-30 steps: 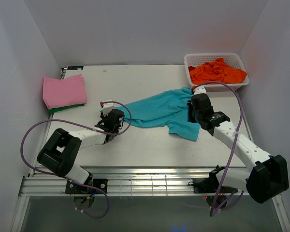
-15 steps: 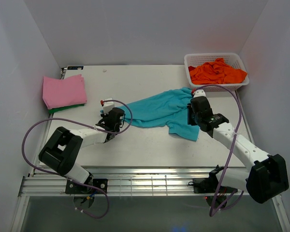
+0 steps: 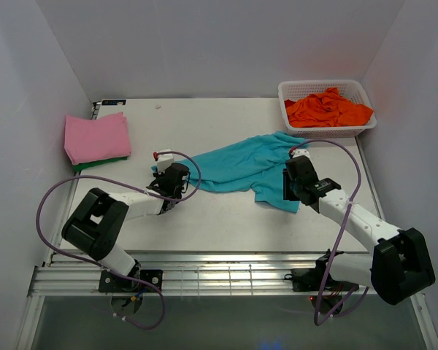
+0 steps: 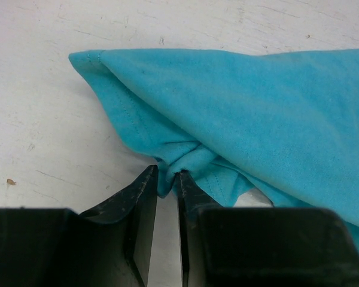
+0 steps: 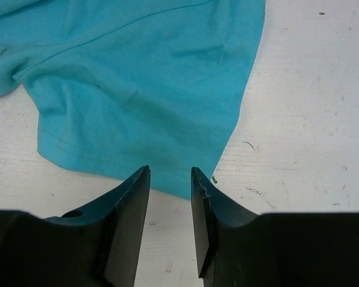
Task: Fold and stack the t-shirts
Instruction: Flatten the tshirt out
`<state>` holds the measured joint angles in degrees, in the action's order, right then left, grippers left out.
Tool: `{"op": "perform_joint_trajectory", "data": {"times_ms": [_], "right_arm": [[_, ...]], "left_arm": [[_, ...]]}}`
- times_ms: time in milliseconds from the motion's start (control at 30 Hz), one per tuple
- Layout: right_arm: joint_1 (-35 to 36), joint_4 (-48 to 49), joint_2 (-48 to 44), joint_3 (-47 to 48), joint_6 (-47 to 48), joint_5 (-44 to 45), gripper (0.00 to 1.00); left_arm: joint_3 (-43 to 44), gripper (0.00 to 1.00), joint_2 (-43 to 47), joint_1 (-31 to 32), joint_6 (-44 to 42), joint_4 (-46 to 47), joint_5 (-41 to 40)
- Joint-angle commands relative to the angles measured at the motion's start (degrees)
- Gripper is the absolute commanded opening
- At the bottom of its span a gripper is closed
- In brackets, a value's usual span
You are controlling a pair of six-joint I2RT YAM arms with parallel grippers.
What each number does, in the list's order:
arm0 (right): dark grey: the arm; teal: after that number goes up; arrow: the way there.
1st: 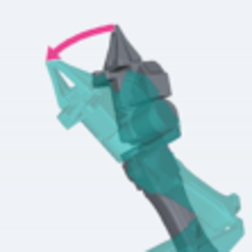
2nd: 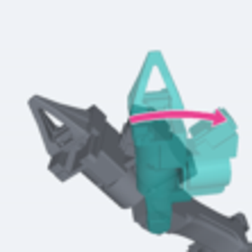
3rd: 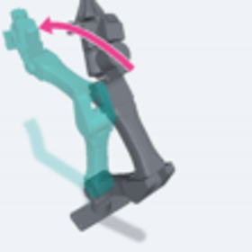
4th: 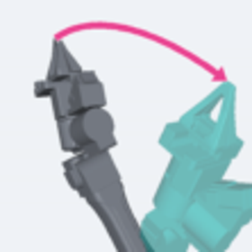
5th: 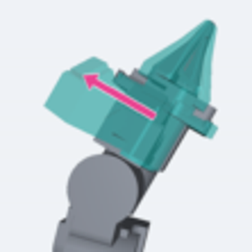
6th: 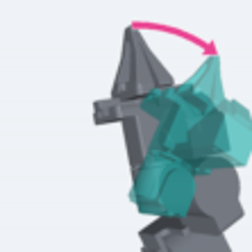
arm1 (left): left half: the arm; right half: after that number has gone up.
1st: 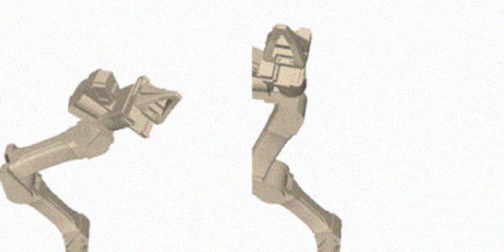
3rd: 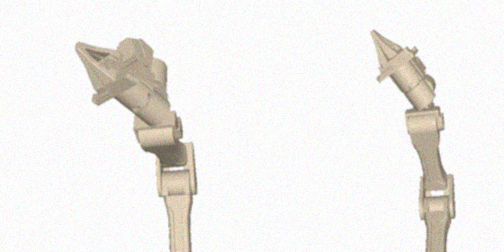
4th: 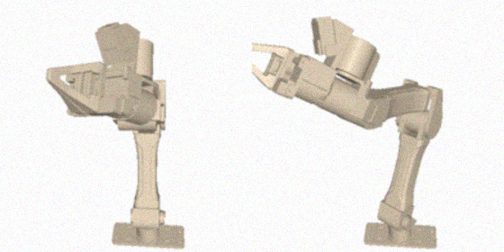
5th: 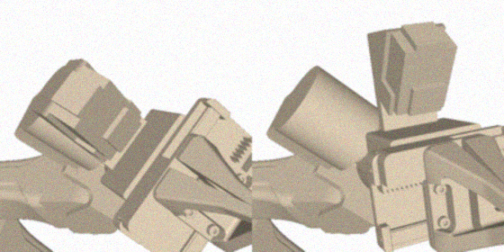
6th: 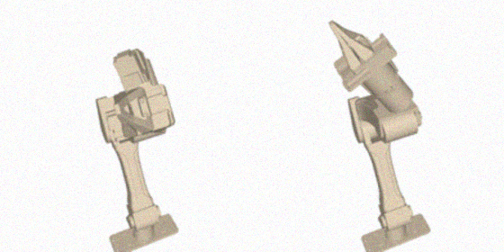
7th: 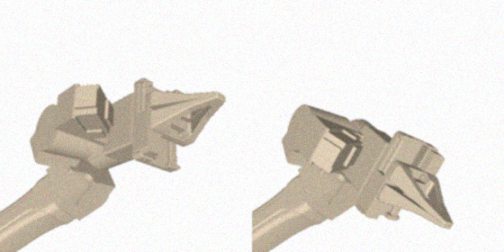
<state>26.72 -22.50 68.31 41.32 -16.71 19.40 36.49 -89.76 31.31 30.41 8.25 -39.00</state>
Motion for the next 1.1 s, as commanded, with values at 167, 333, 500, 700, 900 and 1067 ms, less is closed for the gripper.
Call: {"op": "perform_joint_trajectory", "data": {"times_ms": [167,333,500,700,900,1067], "right_arm": [[0.26,0.62,-0.9,-0.45,-2.19,1.52,0.4],[0.26,0.44,-1.69,-0.72,-2.27,1.52,0.4],[0.26,0.18,-1.96,-0.72,-2.27,1.52,0.4],[0.26,0.53,-1.96,-1.42,-2.27,1.34,0.4],[0.26,0.97,-0.64,-2.38,-2.54,2.75,0.4],[0.17,0.18,1.99,-2.47,-4.55,4.07,0.4]], "left_arm": [[1.04,0.35,0.19,0.07,0.35,1.07,-0.46],[0.95,0.36,-0.42,0.07,0.35,1.33,-0.28],[0.86,0.37,-0.42,0.07,0.7,1.42,0.24],[0.07,0.07,1.34,0.07,0.61,2.38,-0.55],[1.12,0.0,3.0,0.07,-0.36,-0.23,-2.12],[2.88,0.0,10.2,0.07,-1.05,-3.76,-3.1]]}}
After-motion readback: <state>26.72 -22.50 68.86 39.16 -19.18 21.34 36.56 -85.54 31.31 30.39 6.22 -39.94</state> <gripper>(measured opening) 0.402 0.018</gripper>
